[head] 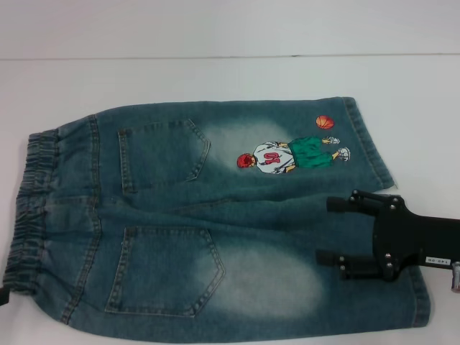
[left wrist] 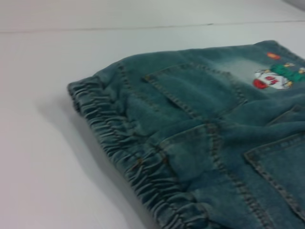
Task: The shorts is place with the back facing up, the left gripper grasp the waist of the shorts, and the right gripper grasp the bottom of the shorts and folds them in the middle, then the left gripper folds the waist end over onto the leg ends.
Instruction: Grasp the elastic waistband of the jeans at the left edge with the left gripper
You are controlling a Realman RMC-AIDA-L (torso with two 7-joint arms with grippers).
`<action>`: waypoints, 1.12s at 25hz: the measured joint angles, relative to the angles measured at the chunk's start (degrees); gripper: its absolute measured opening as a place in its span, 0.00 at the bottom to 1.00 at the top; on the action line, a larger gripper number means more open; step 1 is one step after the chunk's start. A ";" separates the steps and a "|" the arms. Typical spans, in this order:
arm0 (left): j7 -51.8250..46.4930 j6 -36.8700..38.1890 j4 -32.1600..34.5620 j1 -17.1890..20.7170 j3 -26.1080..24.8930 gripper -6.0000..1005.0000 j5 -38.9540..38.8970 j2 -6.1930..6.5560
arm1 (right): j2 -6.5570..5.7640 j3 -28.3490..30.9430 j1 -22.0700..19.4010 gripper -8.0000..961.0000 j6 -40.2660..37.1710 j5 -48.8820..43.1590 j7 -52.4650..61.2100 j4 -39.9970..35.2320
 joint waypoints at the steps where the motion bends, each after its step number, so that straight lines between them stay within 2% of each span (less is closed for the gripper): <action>1: -0.15 -0.81 -0.50 -0.18 0.37 0.92 0.12 0.04 | 0.02 0.00 0.06 0.95 0.03 0.00 0.00 0.00; 14: -0.74 -6.68 -5.20 -2.63 4.68 0.91 3.00 0.23 | 0.08 0.00 0.17 0.95 0.32 -0.01 0.15 0.08; 28: -1.96 -7.51 -6.03 -3.93 6.87 0.90 4.83 0.25 | -0.09 0.09 0.23 0.95 0.32 -0.01 0.52 0.09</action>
